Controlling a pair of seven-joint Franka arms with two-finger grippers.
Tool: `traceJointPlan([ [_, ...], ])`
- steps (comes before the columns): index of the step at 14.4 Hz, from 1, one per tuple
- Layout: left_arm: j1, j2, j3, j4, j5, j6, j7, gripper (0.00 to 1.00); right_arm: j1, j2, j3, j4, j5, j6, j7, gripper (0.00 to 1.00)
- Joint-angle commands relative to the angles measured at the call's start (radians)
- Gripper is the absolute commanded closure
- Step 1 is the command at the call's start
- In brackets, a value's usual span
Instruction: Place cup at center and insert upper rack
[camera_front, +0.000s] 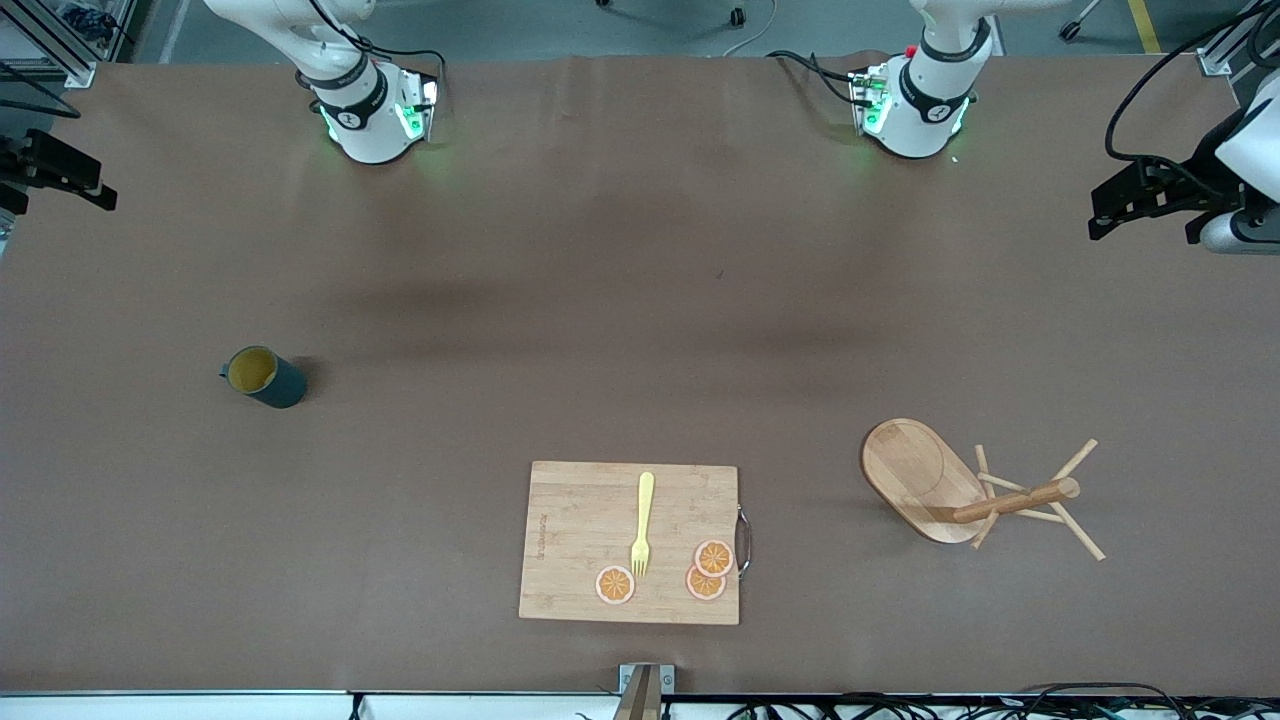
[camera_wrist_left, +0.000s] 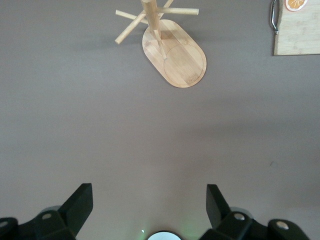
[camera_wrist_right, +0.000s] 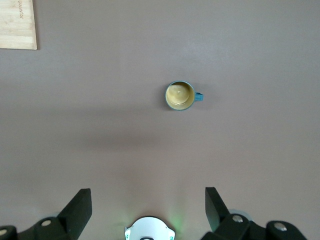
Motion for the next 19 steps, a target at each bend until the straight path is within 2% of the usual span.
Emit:
traceJointPlan([
  [1,0.009,0.006,-0.006,0.029,0.002,-0.003,0.008,0.00,0.001,-0.022,0.002,-0.012,-0.013,-0.004,0.019,0.00],
  [7,0.009,0.008,-0.006,0.030,0.002,-0.003,0.008,0.00,-0.002,0.004,0.000,0.007,-0.017,-0.006,0.024,0.00],
  [9,0.009,0.008,-0.006,0.032,0.000,-0.003,0.008,0.00,-0.007,0.073,0.000,0.010,-0.017,0.008,0.030,0.00],
  [13,0.009,0.009,-0.006,0.029,-0.002,-0.003,0.013,0.00,-0.007,0.205,-0.001,0.025,-0.014,0.153,0.011,0.00],
  [16,0.004,0.009,-0.006,0.024,0.002,-0.001,0.010,0.00,-0.017,0.253,-0.001,-0.012,-0.006,0.259,-0.210,0.00],
  [19,0.004,0.011,-0.007,0.018,0.002,0.000,0.010,0.00,-0.055,0.280,0.000,-0.139,0.004,0.406,-0.427,0.00],
])
